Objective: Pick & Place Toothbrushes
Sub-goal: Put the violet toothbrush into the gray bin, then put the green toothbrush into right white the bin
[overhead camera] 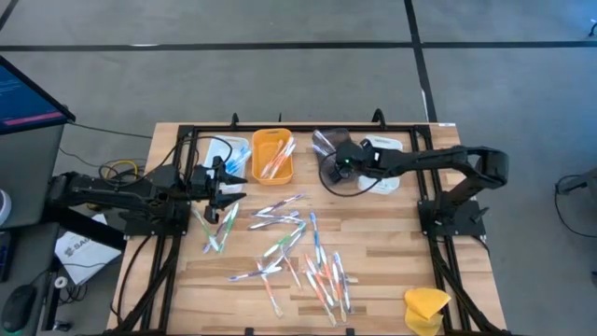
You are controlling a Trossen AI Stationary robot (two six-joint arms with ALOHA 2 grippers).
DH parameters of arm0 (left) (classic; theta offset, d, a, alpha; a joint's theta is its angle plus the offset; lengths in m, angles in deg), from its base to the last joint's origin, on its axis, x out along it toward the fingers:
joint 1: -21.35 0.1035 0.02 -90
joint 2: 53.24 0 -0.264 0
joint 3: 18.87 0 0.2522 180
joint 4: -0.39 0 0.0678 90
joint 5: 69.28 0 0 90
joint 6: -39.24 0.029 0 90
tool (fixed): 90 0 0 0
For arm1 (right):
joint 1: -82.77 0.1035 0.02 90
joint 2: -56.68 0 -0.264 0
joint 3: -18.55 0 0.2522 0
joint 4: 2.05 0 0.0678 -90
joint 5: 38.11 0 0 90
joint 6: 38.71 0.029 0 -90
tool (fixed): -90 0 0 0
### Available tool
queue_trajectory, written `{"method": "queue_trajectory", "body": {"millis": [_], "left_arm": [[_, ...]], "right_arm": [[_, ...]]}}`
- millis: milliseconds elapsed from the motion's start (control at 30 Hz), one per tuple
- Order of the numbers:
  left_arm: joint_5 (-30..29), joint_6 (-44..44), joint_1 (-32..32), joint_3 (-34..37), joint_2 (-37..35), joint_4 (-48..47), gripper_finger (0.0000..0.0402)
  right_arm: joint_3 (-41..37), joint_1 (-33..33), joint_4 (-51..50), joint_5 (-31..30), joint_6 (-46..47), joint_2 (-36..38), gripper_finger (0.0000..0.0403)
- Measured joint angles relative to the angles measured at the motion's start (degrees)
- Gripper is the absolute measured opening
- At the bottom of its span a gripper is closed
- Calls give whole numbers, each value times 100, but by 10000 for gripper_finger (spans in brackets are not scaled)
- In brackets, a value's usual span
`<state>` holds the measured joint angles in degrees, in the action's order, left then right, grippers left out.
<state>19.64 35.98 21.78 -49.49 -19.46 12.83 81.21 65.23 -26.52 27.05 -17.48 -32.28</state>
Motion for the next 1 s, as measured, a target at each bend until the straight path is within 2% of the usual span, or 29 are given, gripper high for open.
{"method": "queue_trajectory", "body": {"millis": [300, 767, 867, 1000], "left_arm": [[0, -1, 0, 0, 0, 6, 176], [0, -1, -1, 0, 0, 41, 176], [0, -1, 0, 0, 0, 47, 176], [0, -1, 1, 0, 2, 59, 176]], "right_arm": [[-5, -63, -58, 131, 269, -145, 27], [-4, -140, -114, 187, 387, -37, 210], [-4, -138, -65, 189, 260, 233, 232], [-2, 62, -9, 187, 85, 861, 237]]}}
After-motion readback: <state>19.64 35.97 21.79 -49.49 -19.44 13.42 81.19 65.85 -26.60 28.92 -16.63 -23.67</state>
